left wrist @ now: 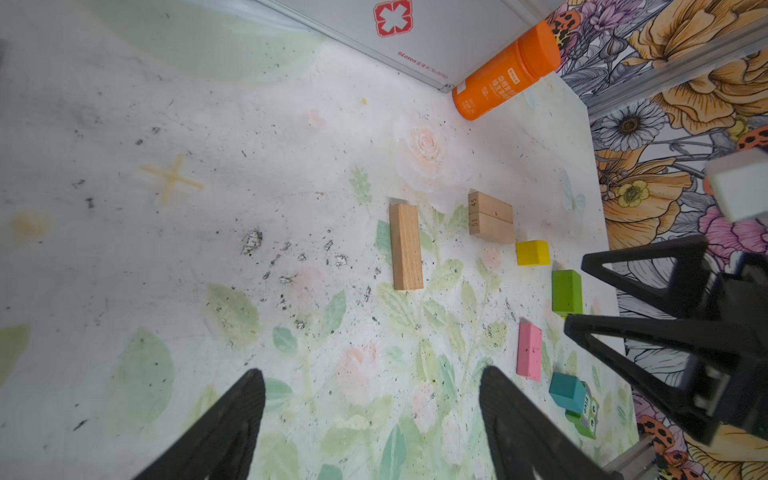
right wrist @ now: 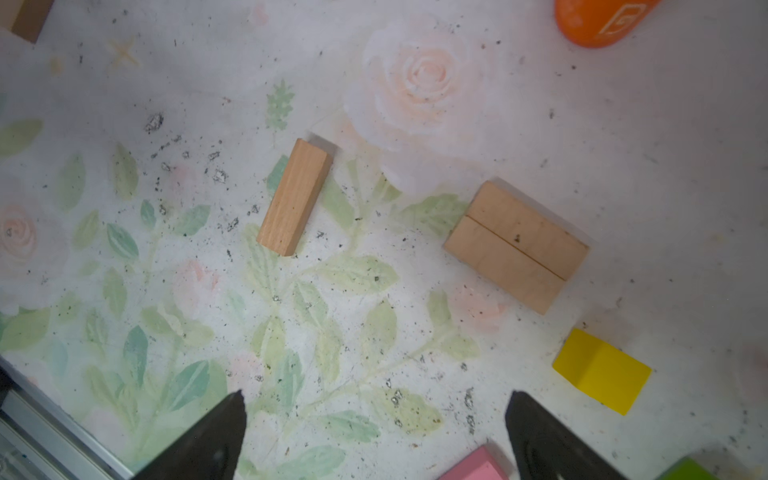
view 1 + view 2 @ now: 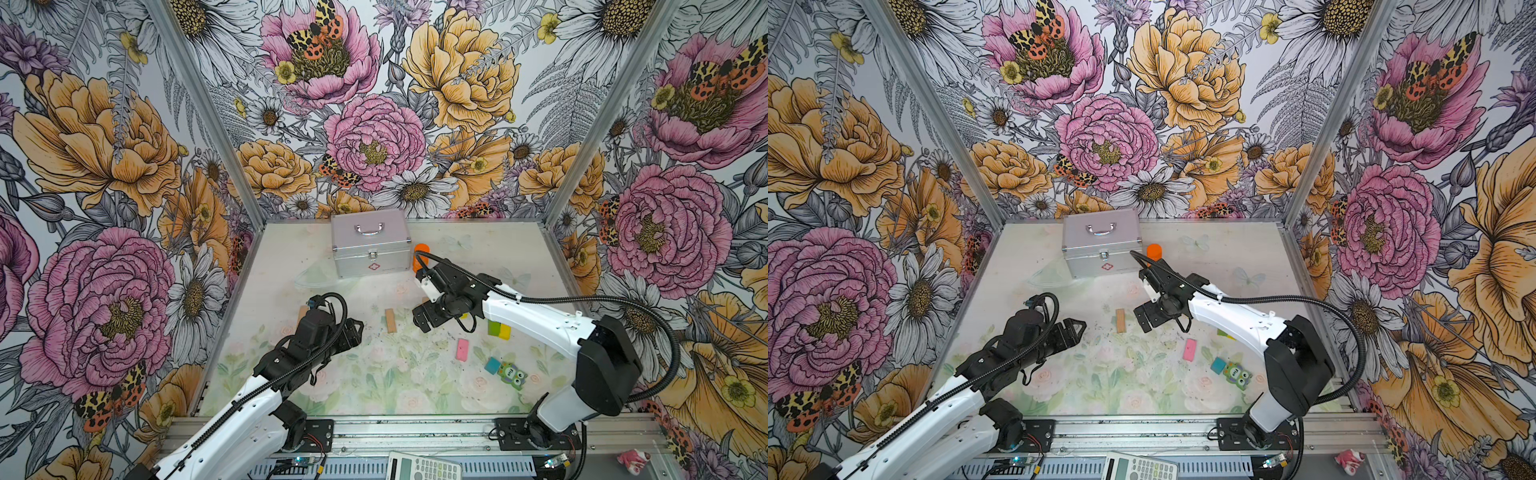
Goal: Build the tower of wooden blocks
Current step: 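Grasp the long wooden block with the left gripper and lift it, then carry the long wooden block toward the paired blocks with the left gripper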
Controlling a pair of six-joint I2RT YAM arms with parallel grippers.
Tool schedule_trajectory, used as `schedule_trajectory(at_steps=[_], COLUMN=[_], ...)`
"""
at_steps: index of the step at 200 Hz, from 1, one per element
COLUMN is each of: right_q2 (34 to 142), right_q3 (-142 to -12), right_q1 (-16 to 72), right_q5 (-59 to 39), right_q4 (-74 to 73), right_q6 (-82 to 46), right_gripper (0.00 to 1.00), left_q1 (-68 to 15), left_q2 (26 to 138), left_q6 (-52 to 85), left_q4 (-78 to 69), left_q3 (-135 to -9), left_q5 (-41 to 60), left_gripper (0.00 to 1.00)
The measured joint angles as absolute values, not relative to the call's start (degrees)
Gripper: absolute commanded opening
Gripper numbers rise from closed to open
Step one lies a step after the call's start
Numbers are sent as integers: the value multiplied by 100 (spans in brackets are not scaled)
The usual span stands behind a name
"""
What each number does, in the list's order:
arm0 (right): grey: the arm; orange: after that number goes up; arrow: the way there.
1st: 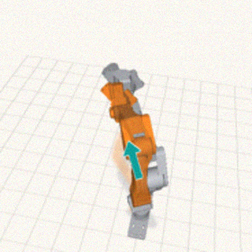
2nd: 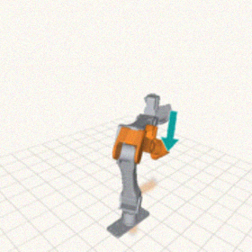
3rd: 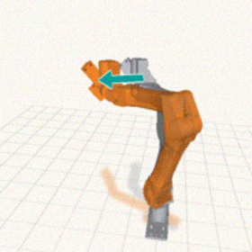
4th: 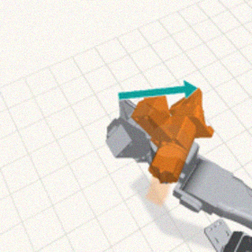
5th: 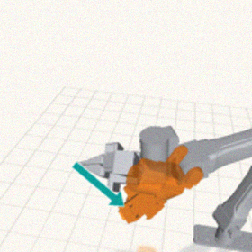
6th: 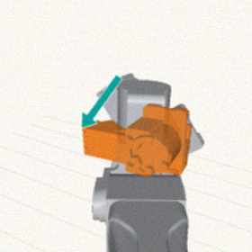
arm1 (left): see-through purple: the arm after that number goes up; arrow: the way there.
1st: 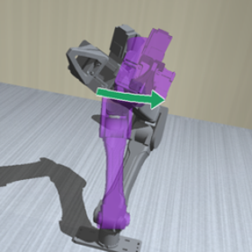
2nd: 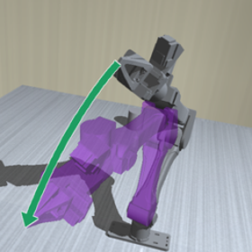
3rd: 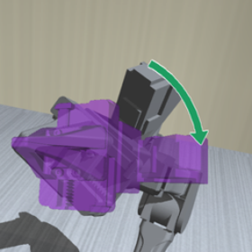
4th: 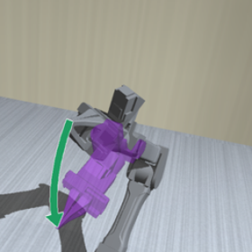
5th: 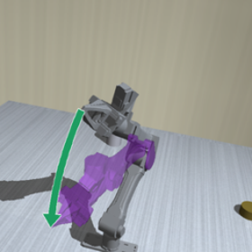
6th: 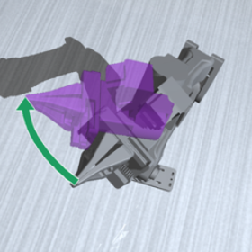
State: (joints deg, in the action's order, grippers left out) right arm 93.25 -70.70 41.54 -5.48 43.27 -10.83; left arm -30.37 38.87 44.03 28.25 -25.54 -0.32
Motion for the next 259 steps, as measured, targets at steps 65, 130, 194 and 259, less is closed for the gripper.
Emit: schedule_trajectory(at_steps=[65,130,194,259], right_q2=[10202,8053,6875,6267], right_q3=[-7878,-7124,-6366,-5830], right_q1=[4294,4195,4058,3824], right_q5=[-93,1369,1831,1809], right_q4=[4226,4912,5124,5166], right_q6=[-1028,-2558,-3133,-3308], right_gripper=[100,99,99,100], left_q1=[-2751,-3798,-4462,-4504], left_q2=[4069,6252,8451,9485], left_q6=[4377,4427,4613,4613], left_q4=[3061,3024,2882,2781], left_q3=[-2528,-3726,-4836,-5653], left_q5=[95,-600,-958,-989], left_gripper=[84,64,59,57])
